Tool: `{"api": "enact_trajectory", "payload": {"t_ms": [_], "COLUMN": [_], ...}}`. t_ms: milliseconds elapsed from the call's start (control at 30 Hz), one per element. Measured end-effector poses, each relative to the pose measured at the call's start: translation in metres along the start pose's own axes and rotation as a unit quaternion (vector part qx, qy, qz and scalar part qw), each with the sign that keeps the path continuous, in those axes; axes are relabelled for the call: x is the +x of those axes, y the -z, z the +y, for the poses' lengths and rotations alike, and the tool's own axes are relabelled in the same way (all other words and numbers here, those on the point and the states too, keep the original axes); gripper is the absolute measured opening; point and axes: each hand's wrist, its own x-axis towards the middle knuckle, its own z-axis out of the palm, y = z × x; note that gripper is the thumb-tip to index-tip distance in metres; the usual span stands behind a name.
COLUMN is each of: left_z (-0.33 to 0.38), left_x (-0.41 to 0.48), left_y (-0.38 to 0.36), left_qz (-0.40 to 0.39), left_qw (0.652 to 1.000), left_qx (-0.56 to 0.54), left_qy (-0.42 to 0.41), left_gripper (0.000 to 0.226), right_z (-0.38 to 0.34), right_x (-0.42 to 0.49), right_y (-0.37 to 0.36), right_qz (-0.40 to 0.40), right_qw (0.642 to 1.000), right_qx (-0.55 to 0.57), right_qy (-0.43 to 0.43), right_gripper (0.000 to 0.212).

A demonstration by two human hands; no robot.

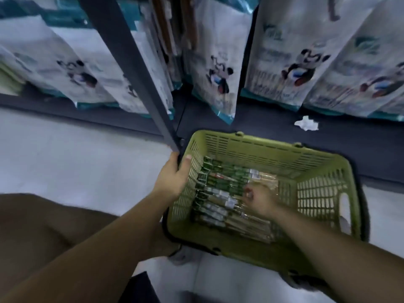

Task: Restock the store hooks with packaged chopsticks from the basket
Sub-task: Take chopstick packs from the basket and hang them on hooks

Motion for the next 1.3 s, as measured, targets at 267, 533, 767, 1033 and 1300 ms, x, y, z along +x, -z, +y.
{"api": "enact_trajectory", "payload": {"t_ms": [267, 533, 767, 1033, 1300], "left_z": [-0.012, -0.018, -0.021, -0.02, -0.018], "left_x": [0.003, 0.009, 0.011, 0.012, 0.012], "left_y": [-0.005, -0.008, -0.008, -0.008, -0.007], "left_qz": [0.032, 0.038, 0.037, 0.038, 0.036], "left_qw": [0.999, 0.999, 0.999, 0.999, 0.999], "left_qx": [-0.021, -0.029, -0.034, -0.033, -0.032], "left_qy": [-0.006, -0.005, -0.008, -0.013, -0.013], "left_gripper": [0.021, 0.024, 0.021, 0.017, 0.013], "right_z": [0.008, 0.007, 0.005, 0.003, -0.002], "right_x": [0.032, 0.045, 0.04, 0.037, 0.035], "right_y": [-0.028, -0.034, -0.037, -0.041, -0.04], "right_qz": [-0.001, 0.026, 0.014, -0.003, 0.009], "right_qw": [0.996, 0.989, 0.988, 0.987, 0.989], "right_qx": [-0.088, -0.143, -0.151, -0.162, -0.145], "right_qy": [0.011, 0.006, 0.017, 0.022, 0.009], "right_gripper": [0.07, 0.049, 0.049, 0.048, 0.035]}}
